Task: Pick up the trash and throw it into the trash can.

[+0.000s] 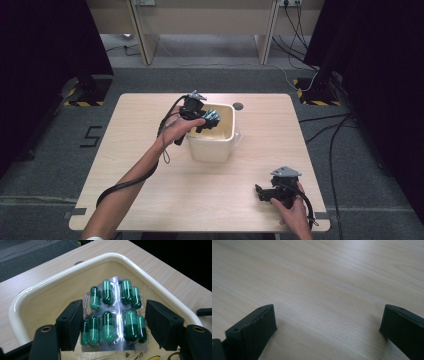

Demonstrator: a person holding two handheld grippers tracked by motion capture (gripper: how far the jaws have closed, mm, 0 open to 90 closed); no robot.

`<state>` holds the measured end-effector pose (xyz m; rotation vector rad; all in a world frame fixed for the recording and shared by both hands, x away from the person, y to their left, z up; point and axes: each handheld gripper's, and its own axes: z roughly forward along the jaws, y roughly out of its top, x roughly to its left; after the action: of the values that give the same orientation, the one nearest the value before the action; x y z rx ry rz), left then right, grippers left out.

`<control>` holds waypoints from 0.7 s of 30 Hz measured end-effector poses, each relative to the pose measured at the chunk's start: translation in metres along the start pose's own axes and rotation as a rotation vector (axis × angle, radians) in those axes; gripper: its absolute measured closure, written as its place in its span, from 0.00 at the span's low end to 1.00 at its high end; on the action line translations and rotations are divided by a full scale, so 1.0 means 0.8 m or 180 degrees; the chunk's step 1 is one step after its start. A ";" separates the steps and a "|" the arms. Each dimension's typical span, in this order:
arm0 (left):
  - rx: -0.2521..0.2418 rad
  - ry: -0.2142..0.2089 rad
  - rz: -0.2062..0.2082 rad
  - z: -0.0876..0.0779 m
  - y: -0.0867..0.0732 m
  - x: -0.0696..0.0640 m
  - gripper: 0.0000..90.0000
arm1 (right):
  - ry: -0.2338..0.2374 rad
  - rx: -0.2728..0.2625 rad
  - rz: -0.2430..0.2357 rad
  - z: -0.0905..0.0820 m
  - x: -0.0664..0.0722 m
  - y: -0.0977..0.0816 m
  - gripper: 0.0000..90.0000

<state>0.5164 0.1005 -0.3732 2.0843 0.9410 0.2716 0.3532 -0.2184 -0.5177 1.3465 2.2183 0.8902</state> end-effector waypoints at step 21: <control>0.0007 0.0010 0.0009 0.011 -0.003 -0.004 0.24 | 0.0001 0.0001 -0.0004 0.000 0.000 0.000 0.00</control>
<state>0.5175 0.0941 -0.3801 2.0878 0.9405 0.2755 0.3532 -0.2185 -0.5176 1.3450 2.2193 0.8899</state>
